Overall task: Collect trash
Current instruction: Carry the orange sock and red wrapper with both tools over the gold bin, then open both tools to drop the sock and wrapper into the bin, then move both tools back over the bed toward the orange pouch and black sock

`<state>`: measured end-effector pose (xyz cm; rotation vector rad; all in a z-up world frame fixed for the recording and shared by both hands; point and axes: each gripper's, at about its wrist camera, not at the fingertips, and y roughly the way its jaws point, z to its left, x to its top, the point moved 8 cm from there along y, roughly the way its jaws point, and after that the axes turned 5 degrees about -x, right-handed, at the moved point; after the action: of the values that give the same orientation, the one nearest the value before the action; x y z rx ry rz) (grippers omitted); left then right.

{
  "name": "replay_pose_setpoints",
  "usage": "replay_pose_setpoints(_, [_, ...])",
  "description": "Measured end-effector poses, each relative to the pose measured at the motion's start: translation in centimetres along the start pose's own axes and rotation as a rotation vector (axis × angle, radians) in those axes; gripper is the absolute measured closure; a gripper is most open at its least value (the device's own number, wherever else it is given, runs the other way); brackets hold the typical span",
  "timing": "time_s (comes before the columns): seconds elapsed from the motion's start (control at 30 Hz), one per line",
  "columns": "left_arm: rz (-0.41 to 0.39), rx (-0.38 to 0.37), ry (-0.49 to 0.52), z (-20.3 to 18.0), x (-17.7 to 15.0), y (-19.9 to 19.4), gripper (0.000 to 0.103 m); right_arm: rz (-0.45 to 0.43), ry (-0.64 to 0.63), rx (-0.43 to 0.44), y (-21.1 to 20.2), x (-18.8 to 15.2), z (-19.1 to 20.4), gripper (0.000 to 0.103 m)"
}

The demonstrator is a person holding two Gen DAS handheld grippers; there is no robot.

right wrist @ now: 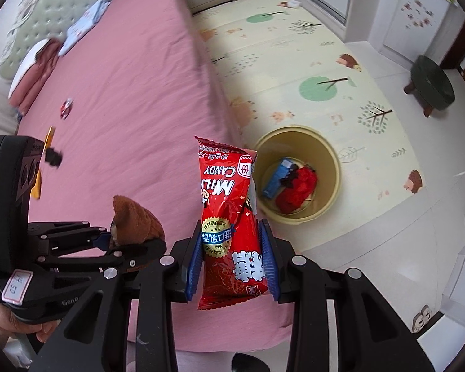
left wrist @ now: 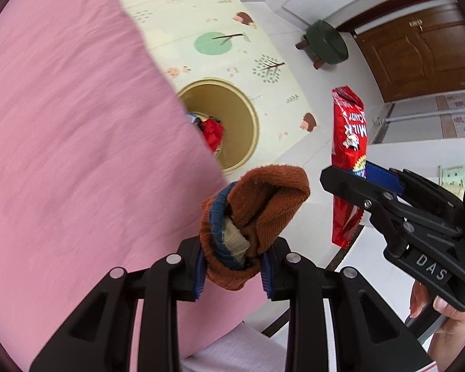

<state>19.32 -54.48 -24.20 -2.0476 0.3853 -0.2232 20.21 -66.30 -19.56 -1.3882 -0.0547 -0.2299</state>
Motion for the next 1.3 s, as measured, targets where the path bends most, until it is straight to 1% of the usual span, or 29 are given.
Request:
replay_pose_setpoints(0.2, [0.035,-0.002,0.072,-2.8,4.0,2.6,0.074,0.004,0.023,-0.024,0.9,3.0,-4.3,0.069])
replay_pose_setpoints(0.27, [0.036,-0.011,0.092,-3.9,5.5,3.0,0.071,0.001,0.026,-0.036,1.1,4.1,-5.2,0.069])
replay_pose_setpoints(0.3, [0.034,-0.017,0.099,-4.4,6.0,3.0,0.069,0.002,0.029,-0.040,1.2,4.7,-5.7,0.068])
replay_pose_setpoints(0.33, [0.029,-0.025,0.107,-4.9,6.7,3.1,0.060,-0.004,0.035,-0.043,1.2,5.3,-6.3,0.067])
replay_pose_setpoints(0.37, [0.019,-0.032,0.122,-5.4,7.4,3.0,0.048,-0.014,0.040,-0.045,1.1,6.0,-6.8,0.066])
replay_pose_setpoints(0.4, [0.010,-0.029,0.136,-5.8,8.0,2.9,0.041,-0.019,0.044,-0.049,1.0,6.5,-7.1,0.058])
replay_pose_setpoints(0.43, [0.002,-0.017,0.149,-6.1,8.6,2.9,0.031,-0.026,0.051,-0.065,0.8,7.1,-7.7,0.053])
replay_pose_setpoints(0.5, [-0.003,0.008,0.159,-6.1,9.4,3.0,0.030,-0.041,0.058,-0.075,0.5,7.9,-8.4,0.052])
replay_pose_setpoints(0.6, [-0.002,0.010,0.127,-5.1,10.0,2.9,0.030,-0.049,0.068,-0.082,0.3,8.8,-9.4,0.052])
replay_pose_setpoints(0.67, [-0.004,0.008,0.103,-4.5,10.1,2.7,0.030,-0.048,0.064,-0.082,0.2,8.9,-9.3,0.052])
replay_pose_setpoints(0.8, [-0.013,0.017,0.089,-3.3,9.7,2.1,0.030,-0.043,0.036,-0.071,0.2,8.6,-7.8,0.052])
replay_pose_setpoints(1.0, [-0.052,0.021,0.073,-1.6,7.9,0.0,0.030,-0.039,-0.030,-0.041,0.0,8.2,-3.7,0.052])
replay_pose_setpoints(1.17, [-0.097,0.035,0.050,0.9,5.7,-2.6,0.030,-0.042,-0.103,-0.012,-0.2,7.4,1.5,0.052])
replay_pose_setpoints(1.3, [-0.140,0.046,-0.007,4.3,3.3,-5.1,0.029,-0.040,-0.162,0.016,-0.1,6.5,6.3,0.052])
